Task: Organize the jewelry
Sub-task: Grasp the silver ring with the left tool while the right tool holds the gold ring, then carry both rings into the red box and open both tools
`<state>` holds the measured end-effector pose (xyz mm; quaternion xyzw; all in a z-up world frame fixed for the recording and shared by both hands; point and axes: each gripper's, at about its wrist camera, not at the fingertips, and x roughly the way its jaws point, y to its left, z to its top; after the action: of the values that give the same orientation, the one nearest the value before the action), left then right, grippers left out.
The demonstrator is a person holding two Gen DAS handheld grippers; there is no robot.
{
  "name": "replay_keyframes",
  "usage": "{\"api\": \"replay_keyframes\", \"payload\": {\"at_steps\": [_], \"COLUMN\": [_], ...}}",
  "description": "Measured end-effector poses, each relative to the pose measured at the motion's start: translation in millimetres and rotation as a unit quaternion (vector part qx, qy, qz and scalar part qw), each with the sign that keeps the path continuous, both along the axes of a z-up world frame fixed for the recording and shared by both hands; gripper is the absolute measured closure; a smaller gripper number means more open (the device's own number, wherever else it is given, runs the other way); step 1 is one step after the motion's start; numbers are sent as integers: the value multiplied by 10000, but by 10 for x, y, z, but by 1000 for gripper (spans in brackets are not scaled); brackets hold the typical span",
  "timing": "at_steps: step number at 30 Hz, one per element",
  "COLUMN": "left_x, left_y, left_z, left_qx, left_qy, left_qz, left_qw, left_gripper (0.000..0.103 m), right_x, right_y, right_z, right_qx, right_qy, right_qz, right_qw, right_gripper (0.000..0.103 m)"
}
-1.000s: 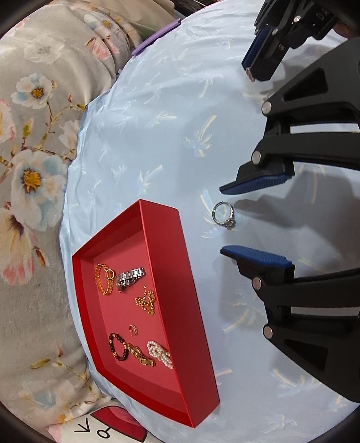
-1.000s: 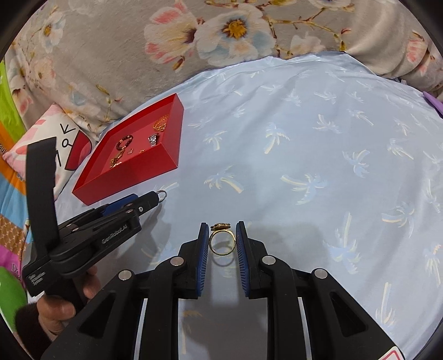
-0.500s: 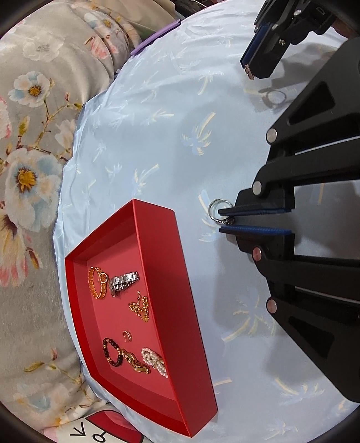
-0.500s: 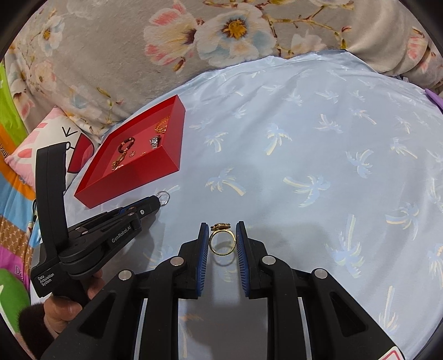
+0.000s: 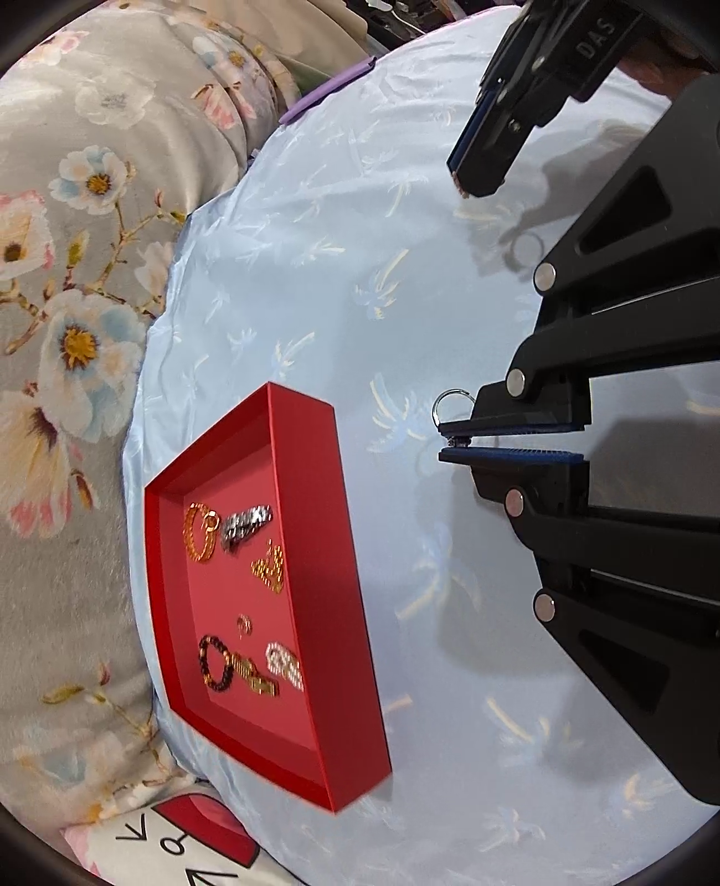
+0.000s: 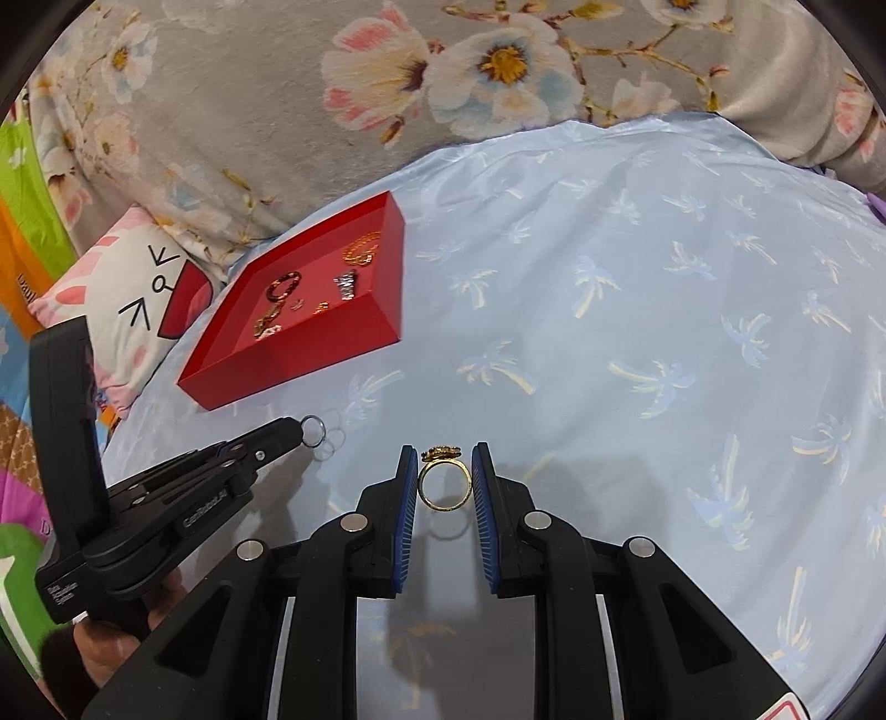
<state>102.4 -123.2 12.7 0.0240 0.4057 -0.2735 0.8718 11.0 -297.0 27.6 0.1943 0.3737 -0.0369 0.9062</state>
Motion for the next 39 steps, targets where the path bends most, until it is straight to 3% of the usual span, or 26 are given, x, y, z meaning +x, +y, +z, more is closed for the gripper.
{"api": "replay_keyframes", "payload": {"at_steps": [9,18,28,39], "left_x": [185,1005,1890,2370], "left_y": [574,703,462,320], "left_z": [474,886,662,393], "left_qx": [-300,-333,-235,-52], "left_qy": [-309,-796,-408,20], "left_qz": [412,686,602,499], "left_qw": [9982,9939,9971,9987], "left_gripper": [100,100,100,100], "right_x": [402,1349,2340,2745], "right_y": [304,537,737,783], "right_z": [326,593,345,31], "right_qx": [-40,-164,-278,-331], "right_qy": [-321,-472,-87,207], "right_qz": [515,940,1089,1168], "right_qw": [9981,9943,9936,9924], "right_gripper": [84,84,84,84]}}
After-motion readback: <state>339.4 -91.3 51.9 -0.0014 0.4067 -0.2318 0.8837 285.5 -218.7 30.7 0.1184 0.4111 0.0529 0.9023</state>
